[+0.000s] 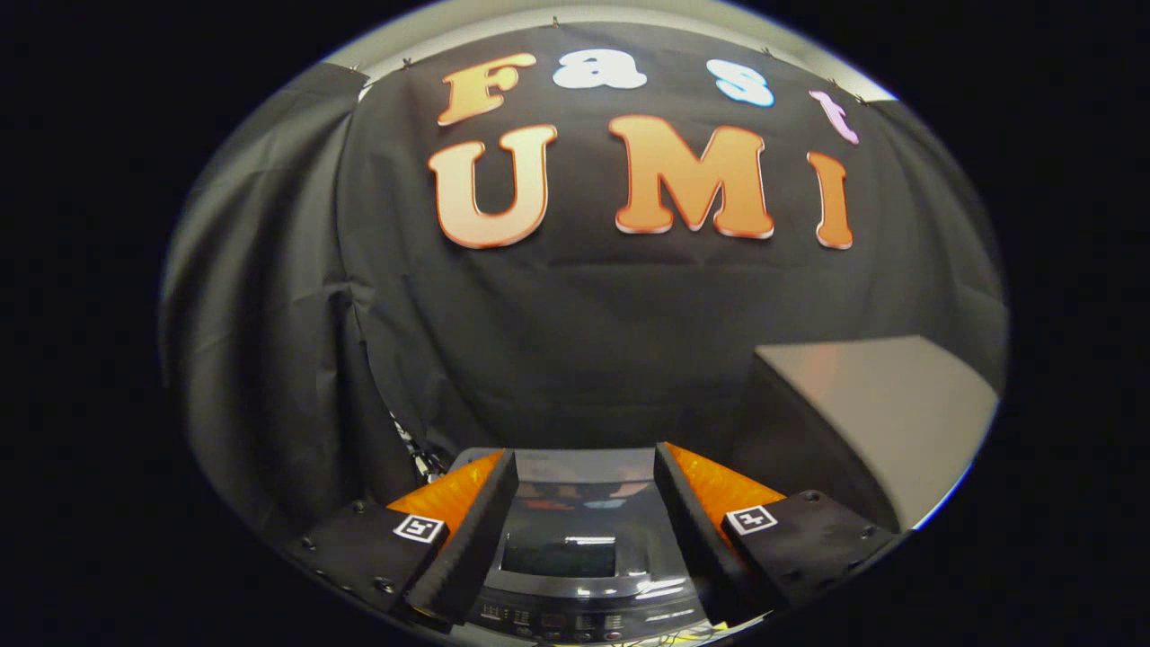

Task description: Put the clothes into the washing machine and then close the washing machine lid.

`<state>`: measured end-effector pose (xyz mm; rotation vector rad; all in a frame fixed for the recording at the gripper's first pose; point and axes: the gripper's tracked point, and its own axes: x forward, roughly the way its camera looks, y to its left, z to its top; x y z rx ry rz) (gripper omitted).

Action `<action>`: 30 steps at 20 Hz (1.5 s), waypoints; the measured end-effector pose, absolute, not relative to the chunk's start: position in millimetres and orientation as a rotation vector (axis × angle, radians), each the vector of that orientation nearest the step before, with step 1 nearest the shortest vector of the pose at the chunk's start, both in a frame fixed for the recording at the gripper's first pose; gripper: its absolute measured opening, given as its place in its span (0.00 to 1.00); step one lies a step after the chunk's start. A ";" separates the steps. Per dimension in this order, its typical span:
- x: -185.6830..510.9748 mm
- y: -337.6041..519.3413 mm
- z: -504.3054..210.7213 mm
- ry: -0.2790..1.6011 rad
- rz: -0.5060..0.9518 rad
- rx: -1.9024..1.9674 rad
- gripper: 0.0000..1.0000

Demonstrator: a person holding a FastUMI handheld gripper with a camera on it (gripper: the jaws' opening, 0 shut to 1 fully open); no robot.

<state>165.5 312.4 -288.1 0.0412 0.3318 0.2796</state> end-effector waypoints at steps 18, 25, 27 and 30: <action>73.4 16.2 -109.3 0.108 0.118 0.064 0.97; 54.0 -5.3 -105.0 0.084 0.144 0.075 0.97; 50.3 -7.7 -101.2 0.074 0.151 0.101 0.97; 47.8 -14.1 -98.8 0.069 0.139 0.094 0.97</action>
